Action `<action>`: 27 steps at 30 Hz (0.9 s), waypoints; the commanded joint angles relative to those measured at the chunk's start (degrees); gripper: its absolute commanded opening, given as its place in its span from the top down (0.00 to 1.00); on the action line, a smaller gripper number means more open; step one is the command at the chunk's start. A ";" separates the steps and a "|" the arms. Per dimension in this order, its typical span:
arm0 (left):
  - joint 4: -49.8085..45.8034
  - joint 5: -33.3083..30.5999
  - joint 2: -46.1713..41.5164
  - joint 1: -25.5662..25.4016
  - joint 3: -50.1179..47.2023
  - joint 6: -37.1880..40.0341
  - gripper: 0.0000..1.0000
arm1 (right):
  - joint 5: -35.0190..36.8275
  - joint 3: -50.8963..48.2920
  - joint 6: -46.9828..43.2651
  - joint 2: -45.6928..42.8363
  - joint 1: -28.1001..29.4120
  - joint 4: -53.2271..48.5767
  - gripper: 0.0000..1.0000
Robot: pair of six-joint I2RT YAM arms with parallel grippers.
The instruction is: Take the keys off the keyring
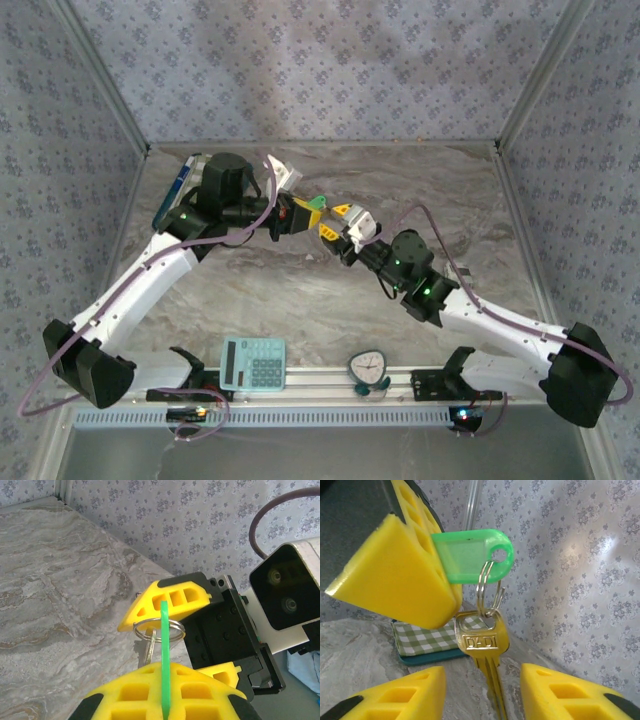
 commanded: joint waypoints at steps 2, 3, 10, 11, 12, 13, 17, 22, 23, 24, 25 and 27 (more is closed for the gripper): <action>0.19 1.41 0.11 0.09 2.18 -0.38 0.99 | 3.95 1.87 -1.80 0.10 1.71 1.57 0.60; 0.11 1.41 0.12 0.14 2.20 -0.41 0.99 | 4.95 2.02 -2.48 0.14 2.35 1.55 0.60; -0.03 1.41 0.04 0.15 2.15 -0.59 0.99 | 10.40 1.64 -5.97 0.93 5.15 5.06 0.56; -0.05 1.54 0.10 0.09 2.21 -0.68 0.99 | 10.67 1.52 -6.29 1.01 5.30 5.73 0.56; -0.08 1.58 0.12 0.09 2.18 -0.68 0.99 | 10.64 1.48 -6.40 1.02 5.38 5.95 0.56; -0.11 1.67 0.13 0.08 2.19 -0.76 0.99 | 10.51 1.68 -6.61 1.15 5.35 5.94 0.58; -0.14 2.19 0.11 0.08 2.25 -1.09 0.99 | 12.27 2.97 -7.37 2.26 5.51 5.95 0.58; 0.16 2.72 0.12 0.08 2.23 -1.29 0.99 | 13.99 4.63 -8.30 4.28 5.53 6.61 0.62; 0.21 2.81 0.13 0.08 2.19 -1.29 0.99 | 14.40 4.90 -8.49 4.65 5.57 6.84 0.66; 0.15 2.81 0.13 0.16 2.26 -1.32 0.99 | 15.00 5.23 -8.45 4.87 5.42 6.68 0.73; 0.08 2.87 0.00 0.13 2.29 -1.29 0.99 | 15.32 5.66 -8.19 5.01 5.20 5.94 0.78; -0.22 2.57 -0.21 0.18 2.34 -0.79 0.99 | 15.40 5.92 -7.24 4.74 4.83 4.73 0.82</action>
